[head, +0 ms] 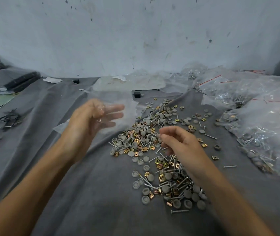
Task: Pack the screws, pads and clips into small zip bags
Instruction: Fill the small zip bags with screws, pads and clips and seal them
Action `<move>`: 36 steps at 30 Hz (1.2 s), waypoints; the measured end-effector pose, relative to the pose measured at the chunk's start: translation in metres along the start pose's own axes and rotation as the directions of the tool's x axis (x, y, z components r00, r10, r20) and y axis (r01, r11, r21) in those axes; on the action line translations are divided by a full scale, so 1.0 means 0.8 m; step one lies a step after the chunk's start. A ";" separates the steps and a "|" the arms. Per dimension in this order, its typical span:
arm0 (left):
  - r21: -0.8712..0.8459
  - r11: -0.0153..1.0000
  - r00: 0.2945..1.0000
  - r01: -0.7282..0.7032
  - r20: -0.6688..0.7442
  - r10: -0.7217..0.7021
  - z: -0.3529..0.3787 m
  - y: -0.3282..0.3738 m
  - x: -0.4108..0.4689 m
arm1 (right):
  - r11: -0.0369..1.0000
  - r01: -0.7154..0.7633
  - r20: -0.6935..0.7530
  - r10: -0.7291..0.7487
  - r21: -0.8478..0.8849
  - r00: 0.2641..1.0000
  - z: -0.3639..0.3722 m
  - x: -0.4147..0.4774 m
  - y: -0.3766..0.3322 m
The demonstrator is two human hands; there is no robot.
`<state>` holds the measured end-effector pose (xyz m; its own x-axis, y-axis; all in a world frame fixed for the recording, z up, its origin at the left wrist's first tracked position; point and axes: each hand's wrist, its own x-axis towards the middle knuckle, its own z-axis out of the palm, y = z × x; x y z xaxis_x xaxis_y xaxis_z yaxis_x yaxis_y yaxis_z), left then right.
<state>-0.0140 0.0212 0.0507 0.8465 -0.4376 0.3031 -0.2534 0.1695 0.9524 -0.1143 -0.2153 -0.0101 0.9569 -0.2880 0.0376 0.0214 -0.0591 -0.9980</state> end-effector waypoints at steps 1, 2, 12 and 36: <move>-0.122 0.992 0.999 0.032 0.032 -0.029 0.006 0.009 -0.012 | 0.997 -0.026 0.024 0.024 0.070 0.999 0.005 0.000 0.000; -0.212 0.975 0.997 0.067 0.061 -0.056 0.011 0.015 -0.021 | 0.983 -0.069 0.073 0.057 0.171 0.996 0.010 0.000 0.000; -0.304 0.914 0.952 0.269 -0.062 -0.301 -0.005 -0.026 -0.048 | 0.772 -0.231 0.311 0.046 0.593 0.949 0.018 -0.006 -0.011; 0.069 0.977 0.974 0.201 -0.116 -0.192 -0.016 -0.066 -0.063 | 0.964 -0.051 0.216 -0.007 0.261 0.976 0.015 -0.012 -0.004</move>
<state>-0.0376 0.0458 -0.0151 0.9280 -0.3565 0.1086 -0.1099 0.0168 0.9938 -0.1203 -0.2005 -0.0076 0.9967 -0.0744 0.0328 0.0477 0.2075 -0.9771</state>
